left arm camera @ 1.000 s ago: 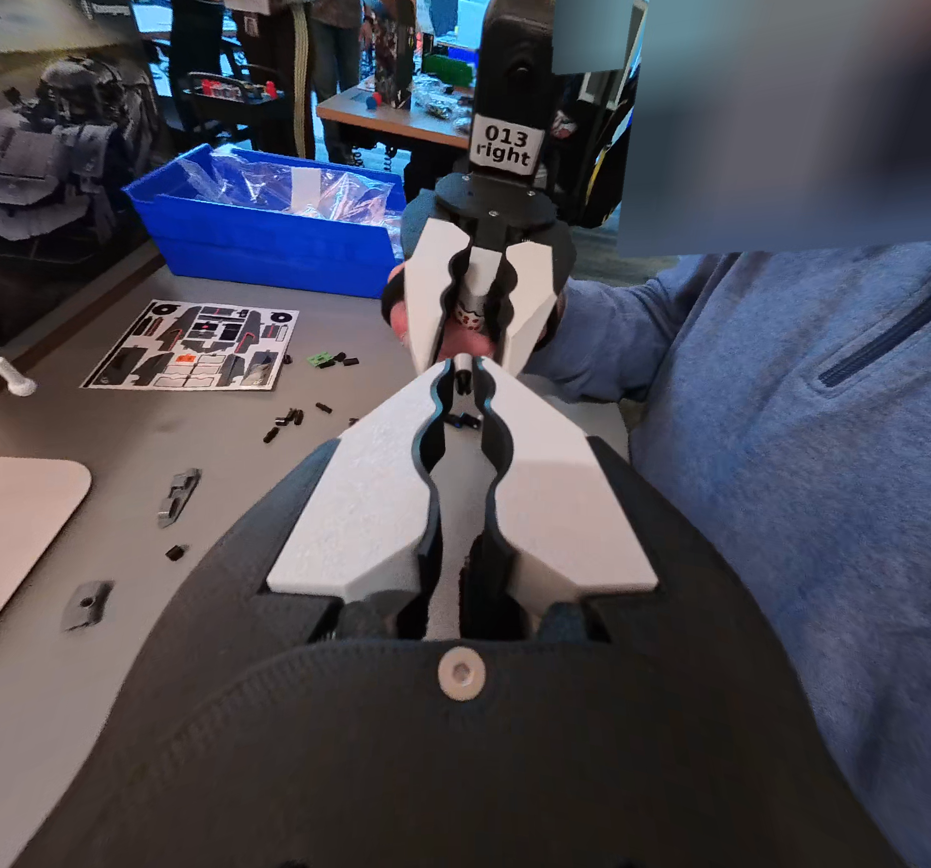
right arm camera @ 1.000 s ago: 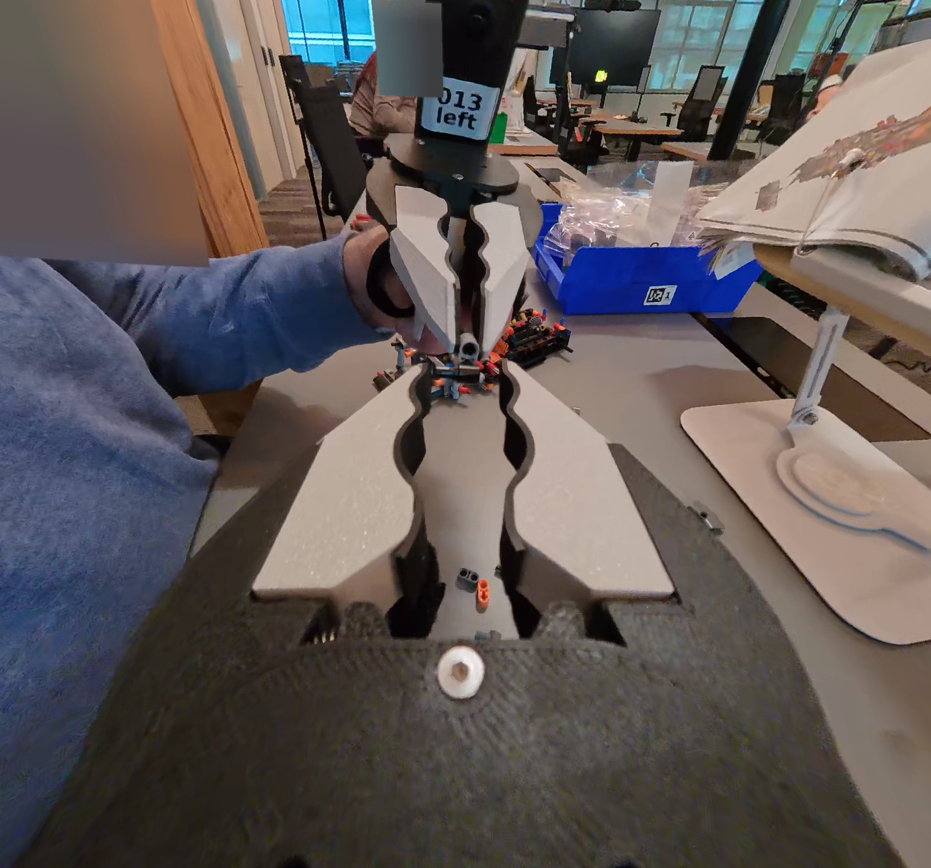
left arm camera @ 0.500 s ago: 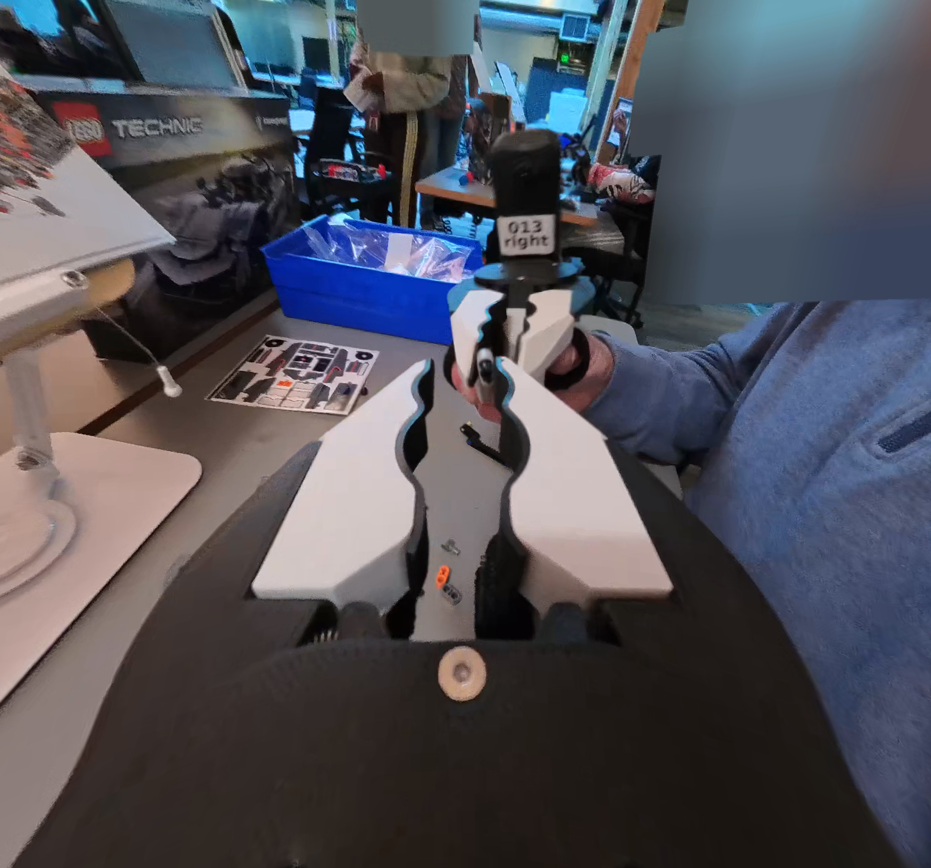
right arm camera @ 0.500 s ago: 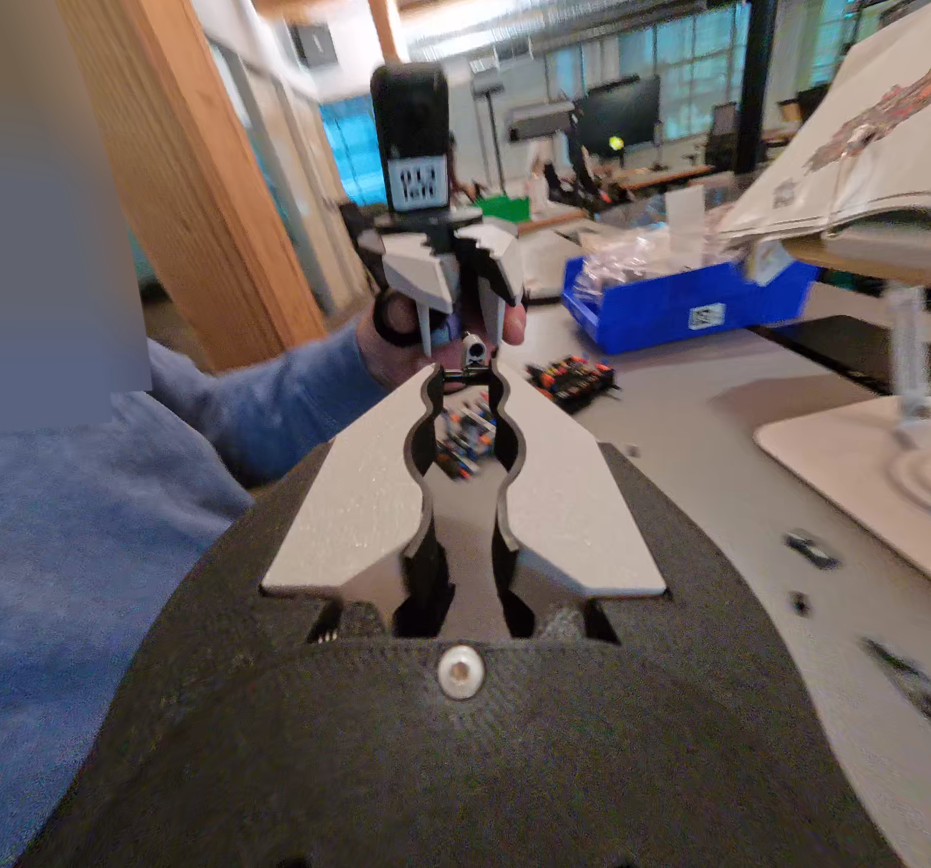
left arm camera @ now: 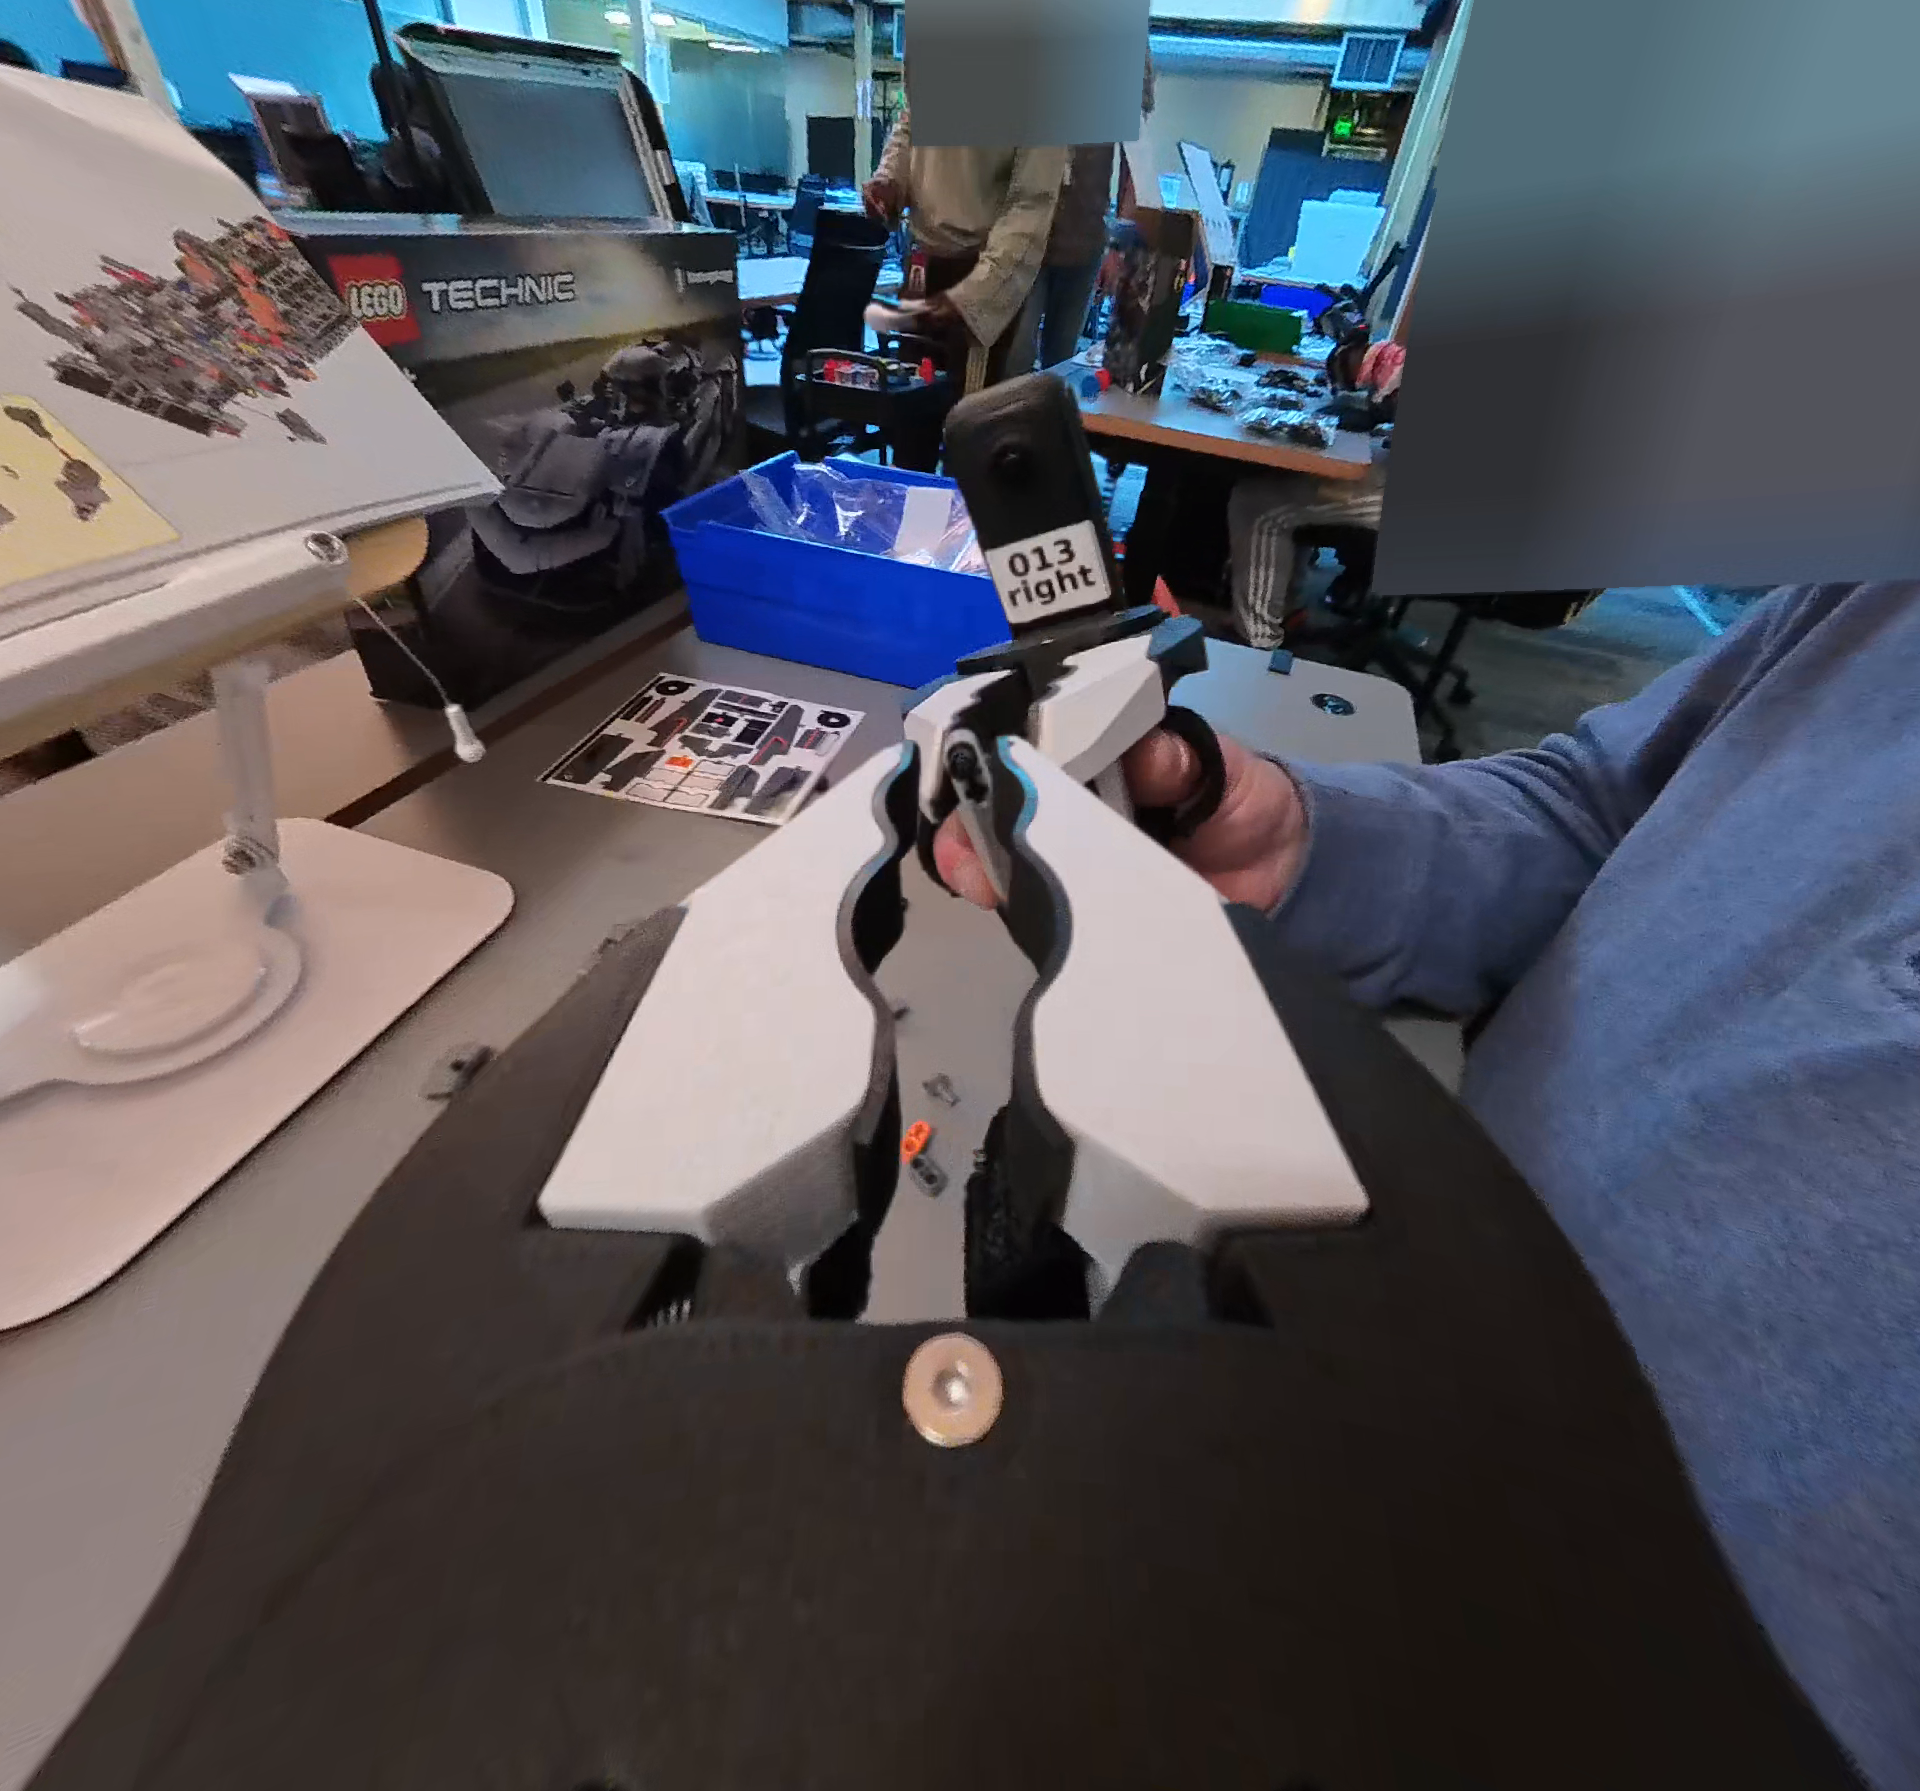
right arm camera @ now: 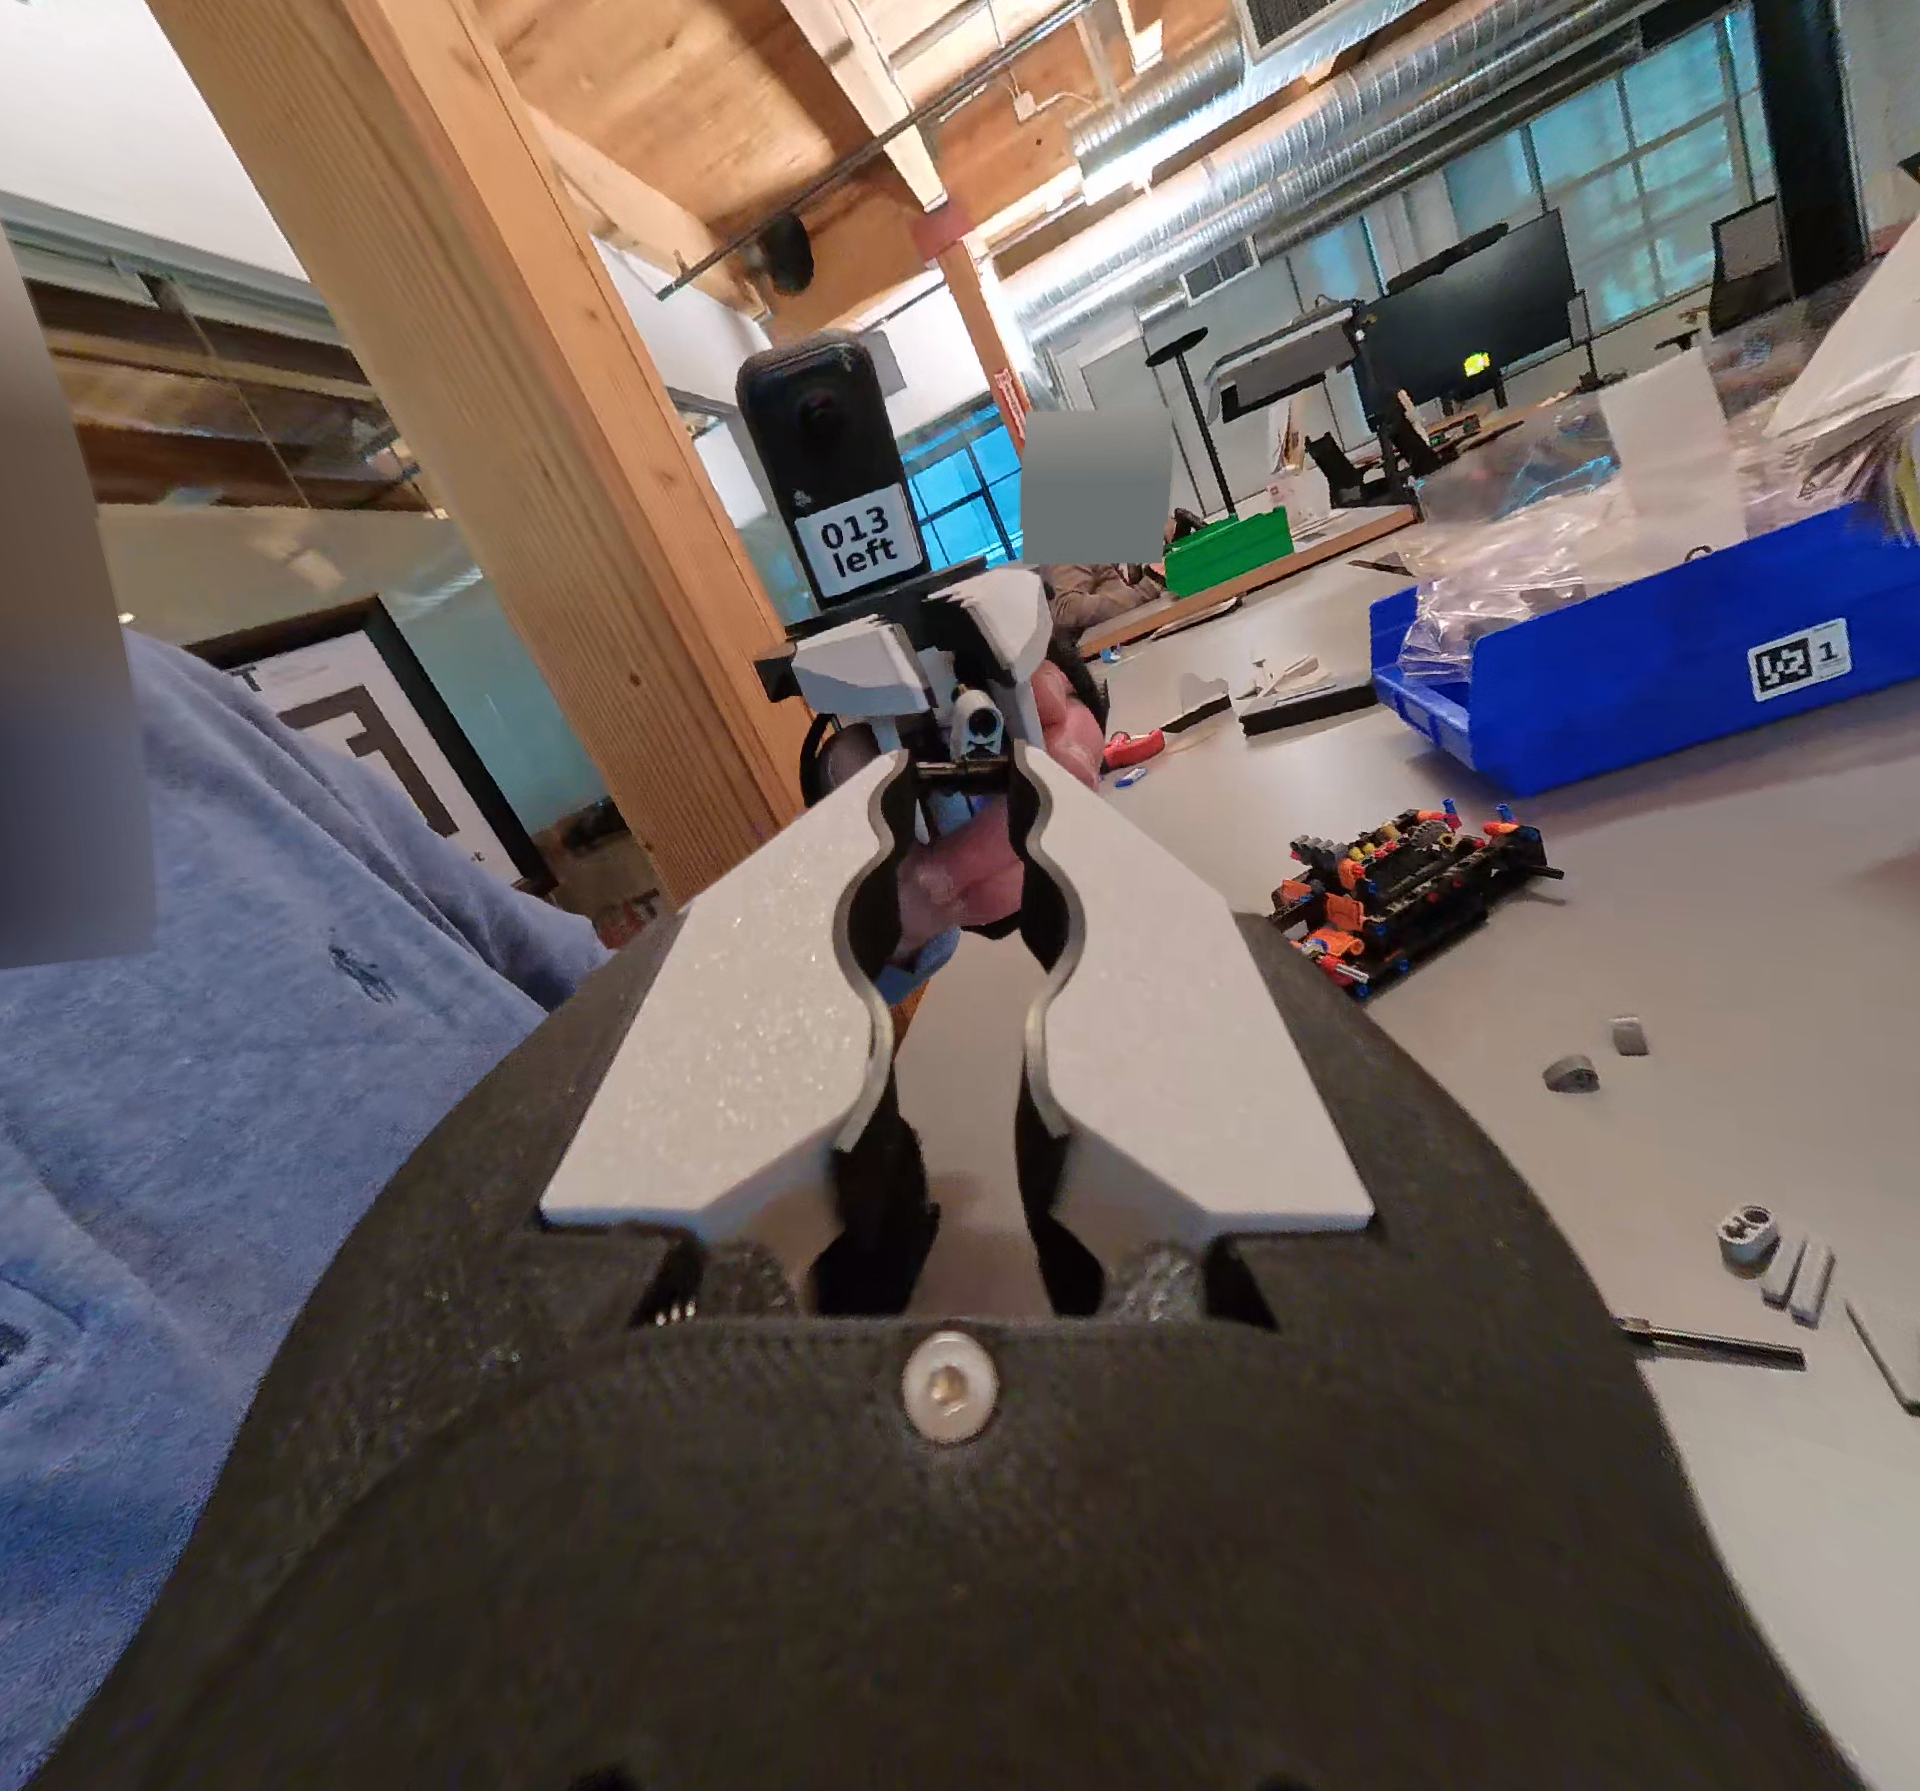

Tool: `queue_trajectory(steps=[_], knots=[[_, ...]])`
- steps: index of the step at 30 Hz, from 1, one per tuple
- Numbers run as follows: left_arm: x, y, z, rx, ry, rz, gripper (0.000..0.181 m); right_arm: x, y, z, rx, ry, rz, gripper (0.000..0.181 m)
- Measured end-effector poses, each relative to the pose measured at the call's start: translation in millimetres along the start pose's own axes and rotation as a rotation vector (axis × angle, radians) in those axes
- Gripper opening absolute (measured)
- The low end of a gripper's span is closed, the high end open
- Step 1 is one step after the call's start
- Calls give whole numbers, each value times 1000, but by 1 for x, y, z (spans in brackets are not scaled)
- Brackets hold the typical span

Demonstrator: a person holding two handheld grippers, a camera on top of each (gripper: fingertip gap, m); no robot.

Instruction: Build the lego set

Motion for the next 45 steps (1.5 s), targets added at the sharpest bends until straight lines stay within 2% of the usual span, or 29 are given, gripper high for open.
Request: queue_trajectory(steps=[2,6,13,17,19,23,29,33,37,41,45], knots=[[-1,-3,2,7,3,-7,3,1,5,2,14,-6,-2,14],[0,-18,-2,32,5,-35,2,4,21,1,31,-12,-31,14],[6,-64,-12,87,-8,-133,3,7,67,-1,120,-84,-66,14],[9,-100,-3,98,-35,-210,16,0,78,10,171,-107,-49,14],[14,-124,16,177,-34,-308,21,-9,77,23,218,-102,-24,15],[18,-168,71,335,-111,-435,28,-30,77,54,305,-52,36,15],[26,-223,134,369,-290,-562,34,-53,84,108,462,-43,132,14],[46,-251,167,360,-381,-625,30,-63,89,139,560,-42,192,14],[71,-264,189,238,-568,-584,31,-70,91,161,637,-63,236,14],[89,-266,207,288,-617,-582,31,-78,90,170,679,-85,278,14],[100,-256,209,275,-644,-546,29,-83,92,177,714,-85,298,14]])
Point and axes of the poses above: each gripper's, where its closed fingertips meet, y out along the fingers, z out of its underside, x = y × z across the jaws, the point moved 1 cm from there along -y, back along the fingers, and after that the axes turned 7 degrees about z, right-handed, at the moved point
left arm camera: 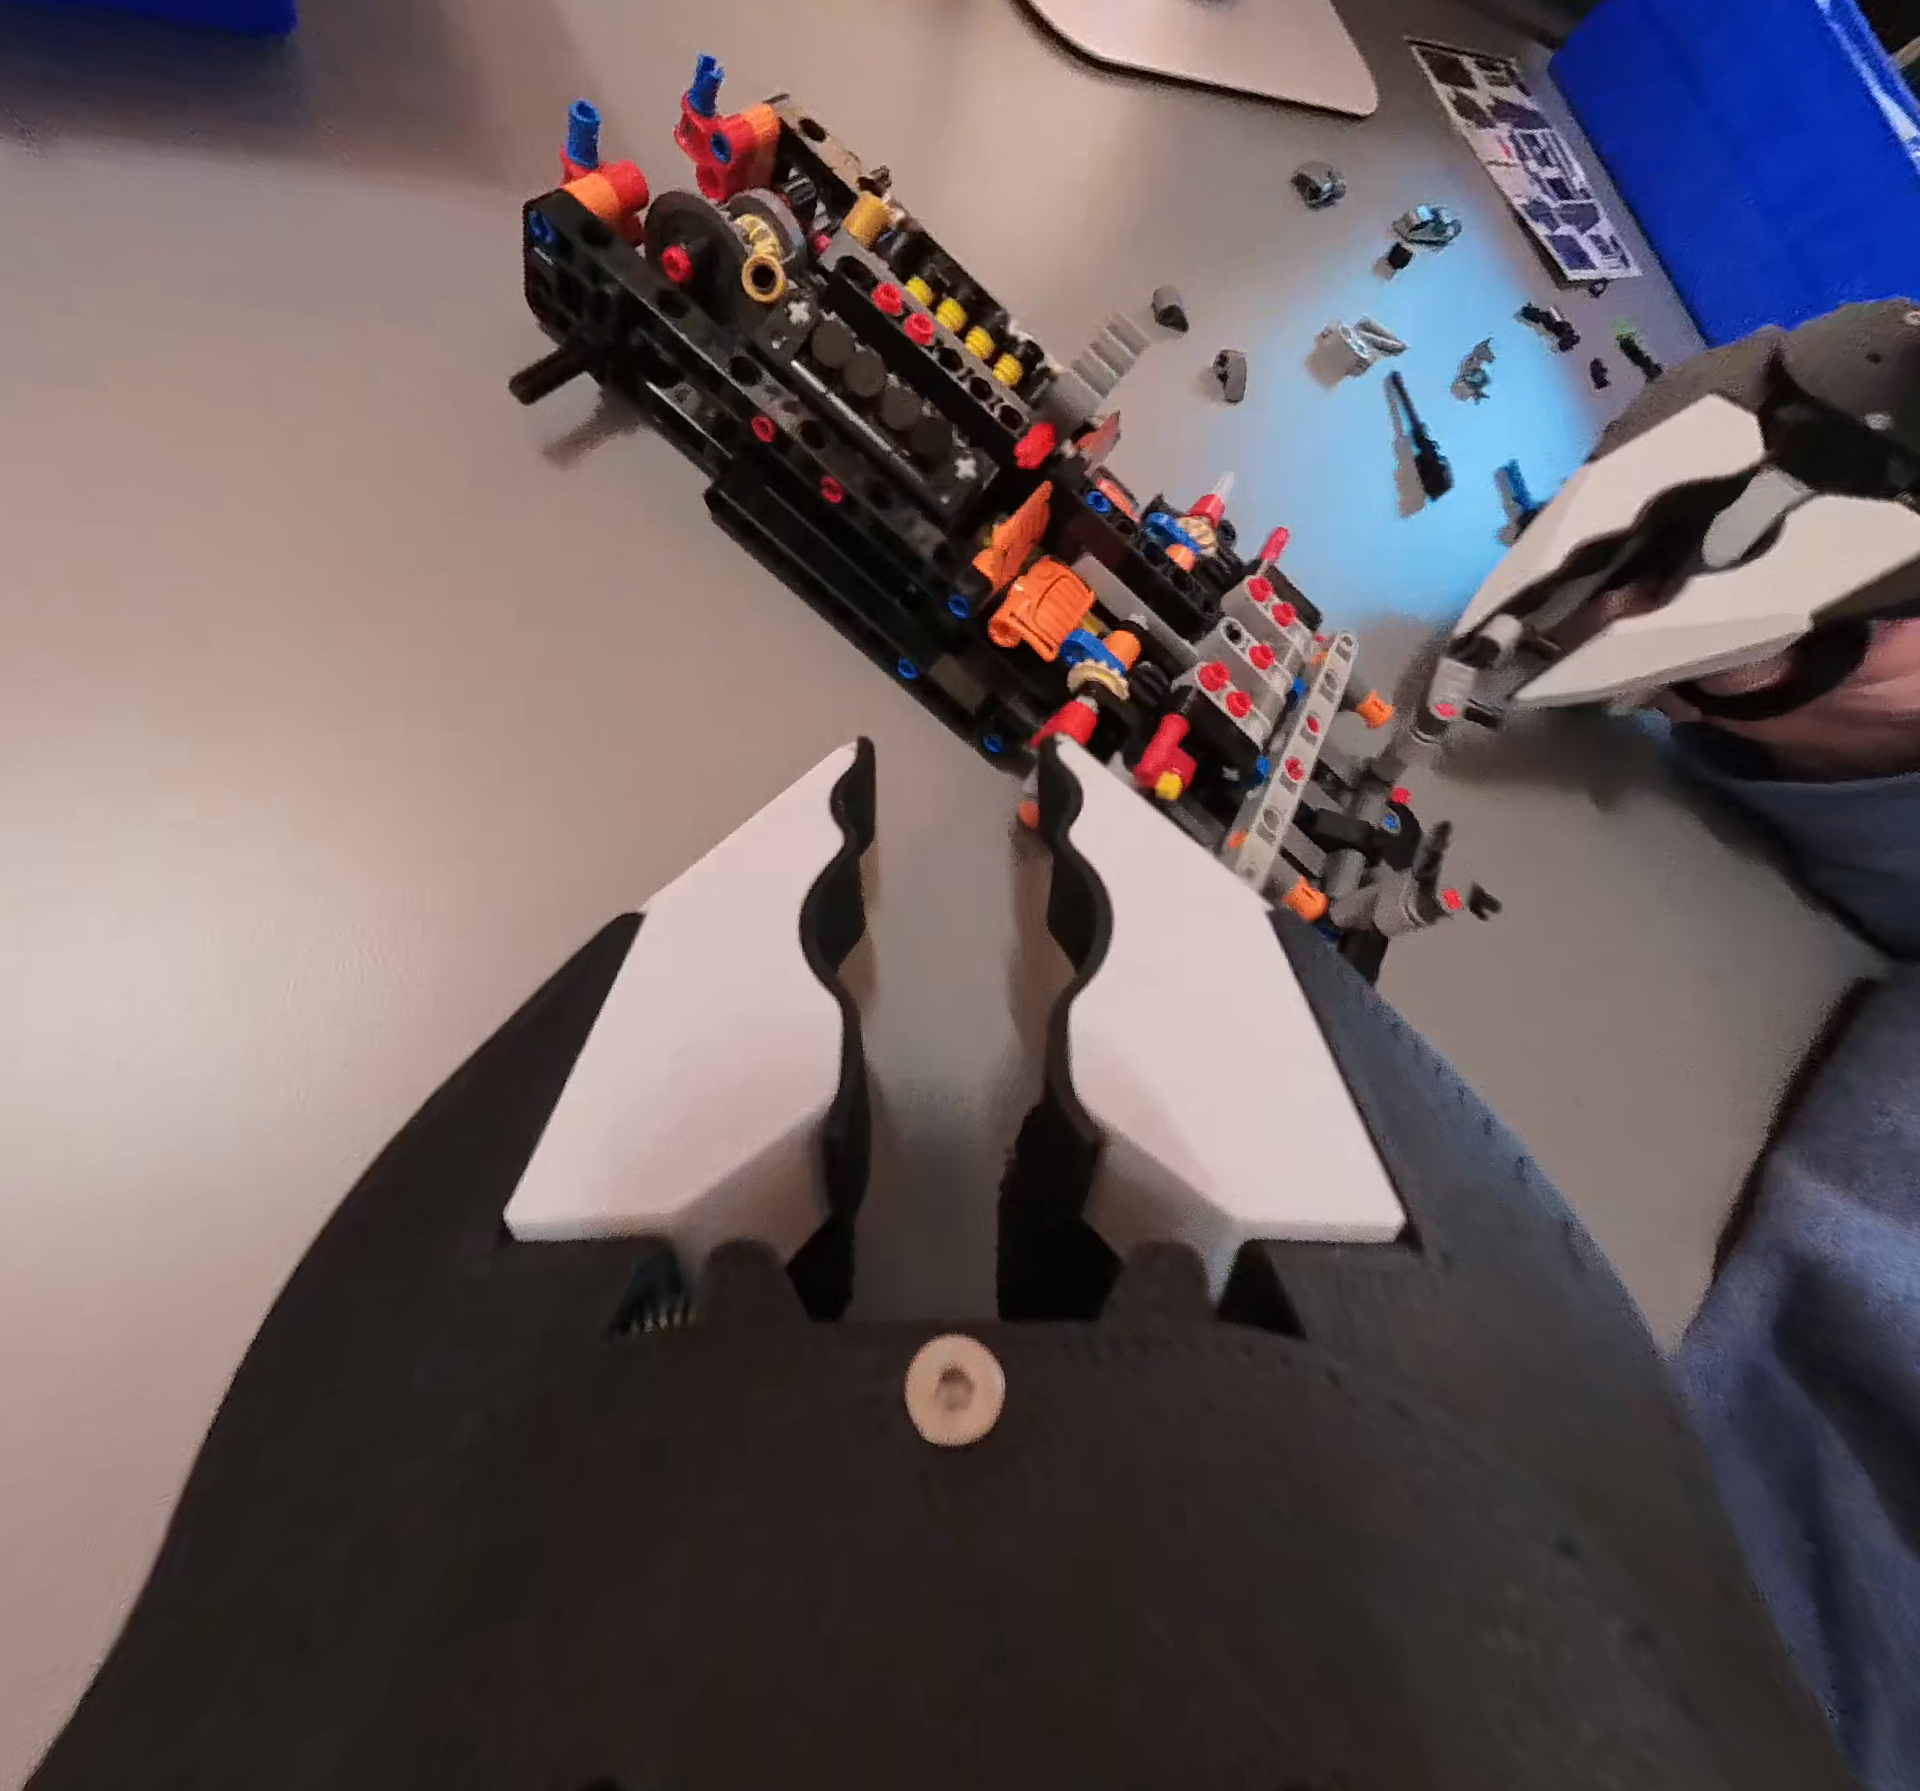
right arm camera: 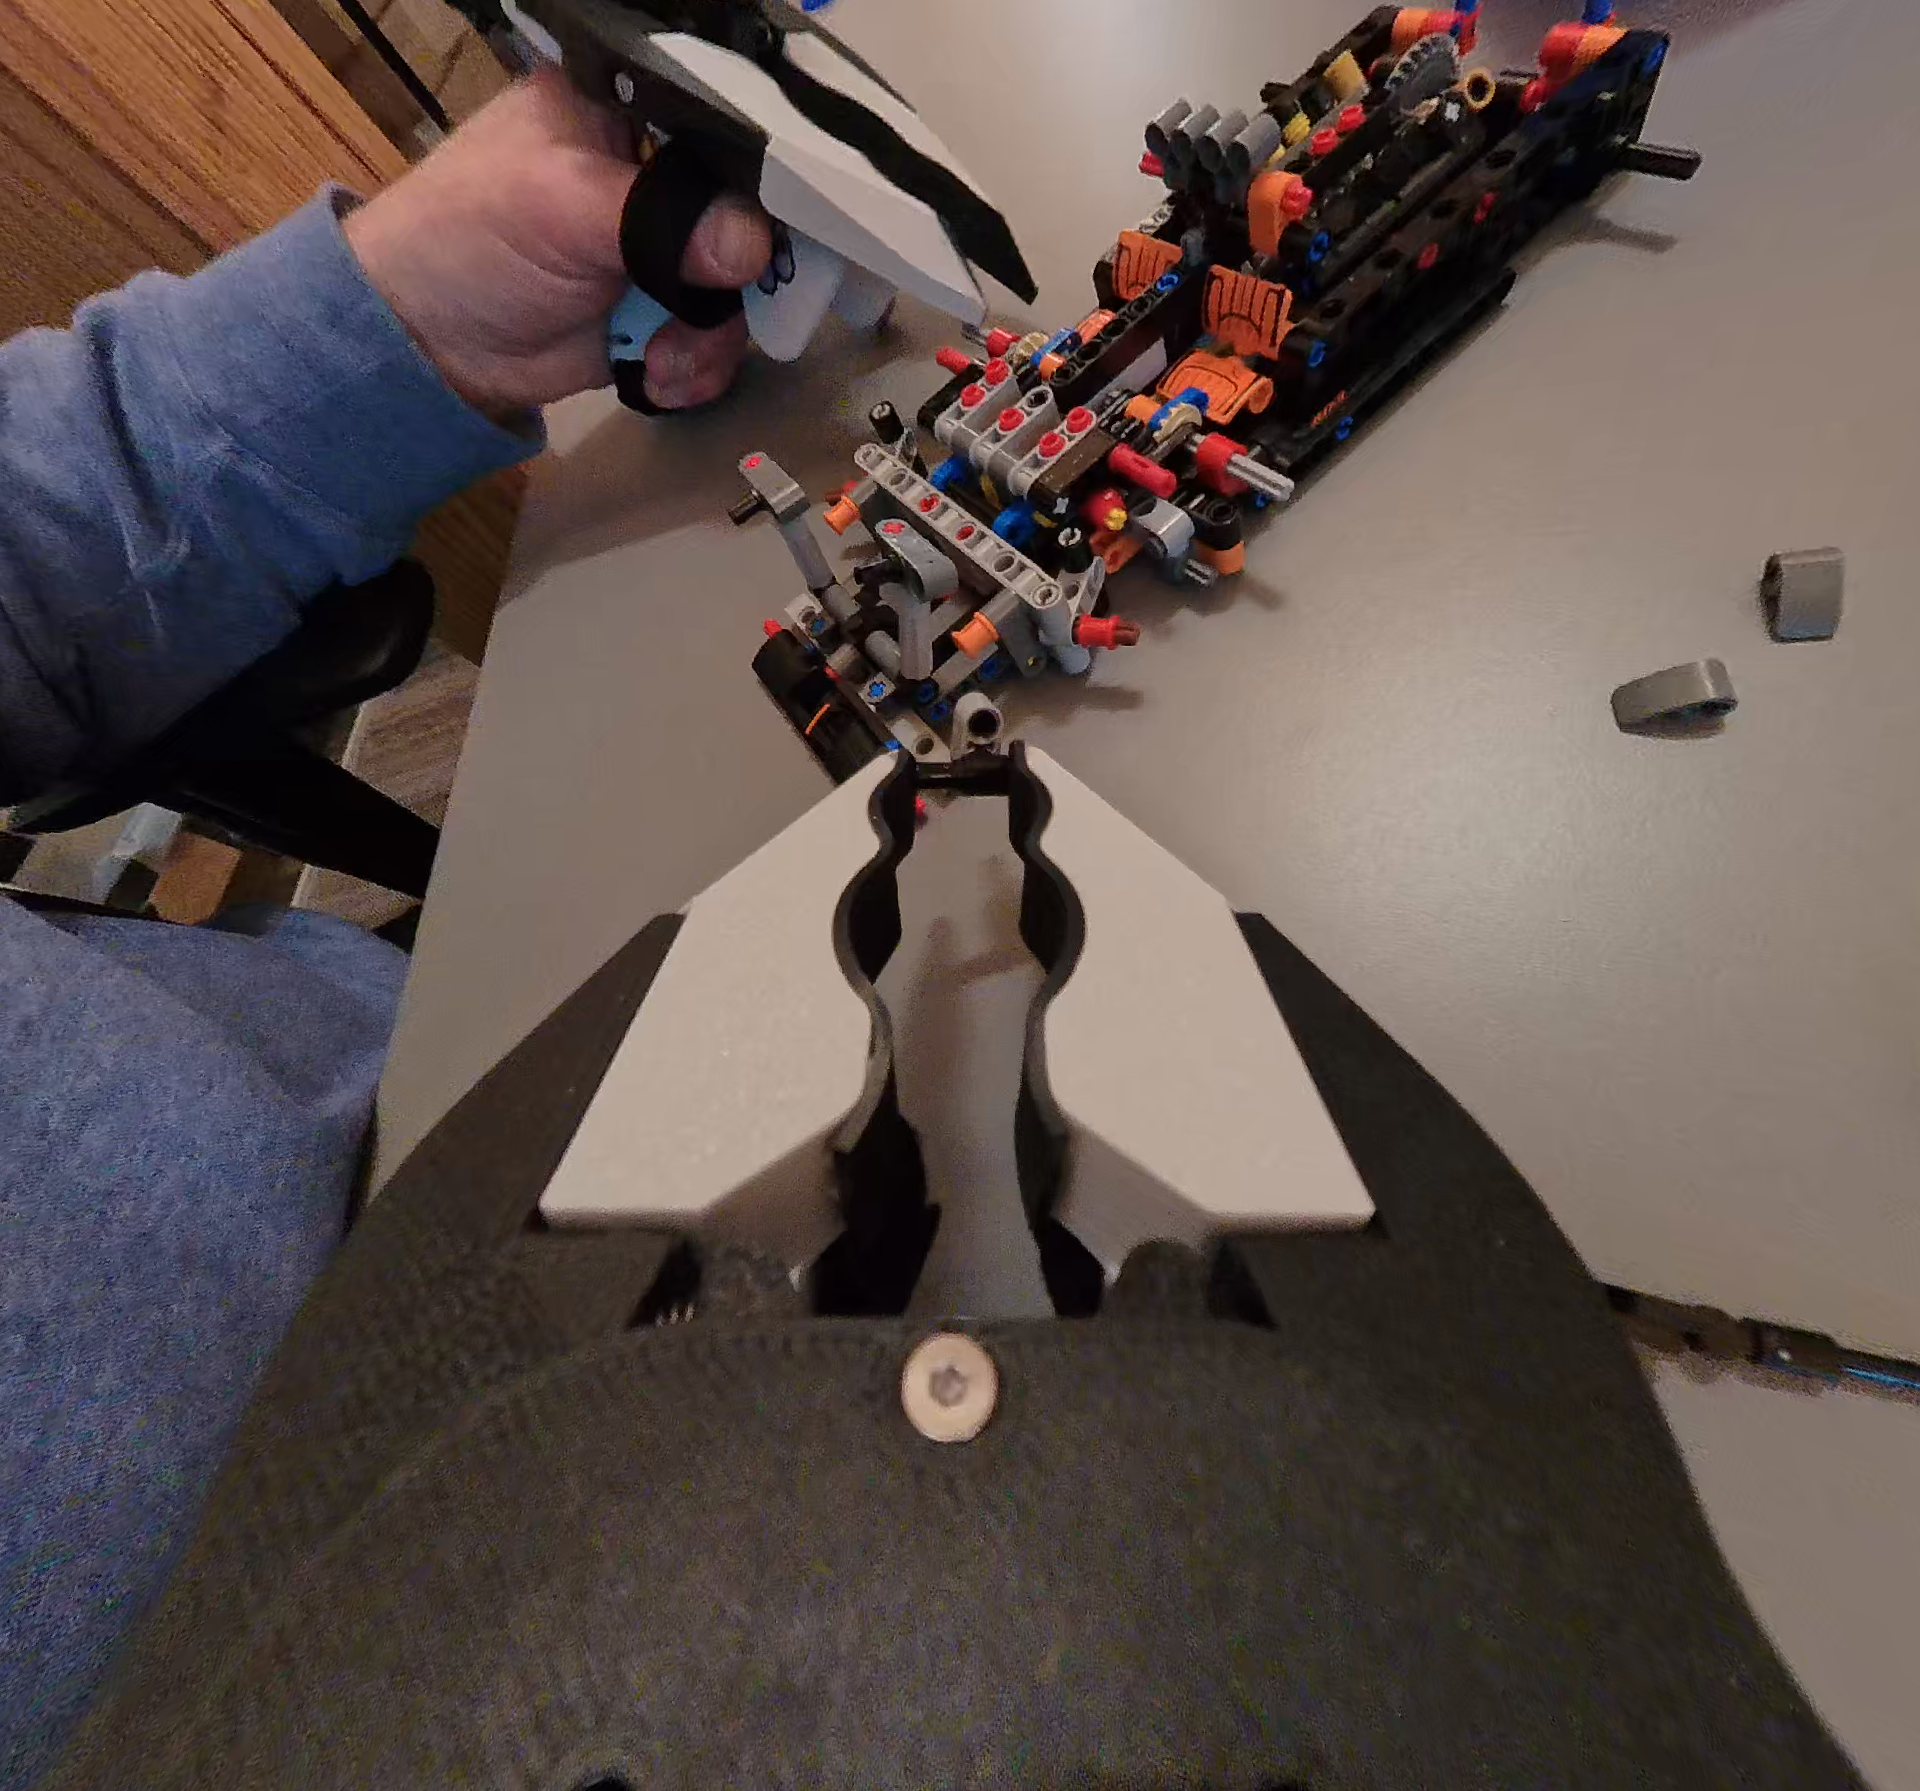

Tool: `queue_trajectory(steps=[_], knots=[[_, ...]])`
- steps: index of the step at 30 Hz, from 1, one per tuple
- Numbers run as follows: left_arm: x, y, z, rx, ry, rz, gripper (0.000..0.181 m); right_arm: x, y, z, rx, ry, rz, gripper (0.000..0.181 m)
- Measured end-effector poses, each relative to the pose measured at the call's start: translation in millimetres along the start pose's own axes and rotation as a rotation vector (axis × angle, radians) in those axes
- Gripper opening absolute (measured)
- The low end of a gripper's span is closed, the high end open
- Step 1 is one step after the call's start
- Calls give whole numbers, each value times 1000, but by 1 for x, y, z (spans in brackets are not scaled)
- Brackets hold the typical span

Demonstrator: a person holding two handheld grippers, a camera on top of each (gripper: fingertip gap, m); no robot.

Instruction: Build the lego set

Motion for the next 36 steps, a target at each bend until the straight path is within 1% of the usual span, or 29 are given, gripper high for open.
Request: queue_trajectory(steps=[3,8,13,20,27,30,33,36], knots=[[4,6,-3,19,-12,-9,24,1,4,1,23,-11,-2,14],[-4,19,-8,31,-2,38,23,8,9,5,52,-36,-16,14],[-5,29,-14,69,21,45,20,14,9,9,67,-45,-34,14],[-3,35,-20,81,26,82,19,-2,2,13,93,-62,1,14],[-3,47,-28,98,43,119,17,-8,5,15,137,-57,-16,14],[-6,52,-30,112,59,141,20,-8,3,13,125,-21,-36,14],[-10,52,-30,96,52,157,25,-9,-2,11,109,34,-60,14],[-13,51,-29,89,52,167,25,-14,-3,15,136,45,-37,14]])
Point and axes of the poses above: each gripper's, where its closed fingertips meet, y out along the fingers, z out of its underside, x = y × z across the jaws, the point moved 1 cm from there along -y, back along the fingers, and after that the axes turned 7 degrees about z, right-handed, at the moved point
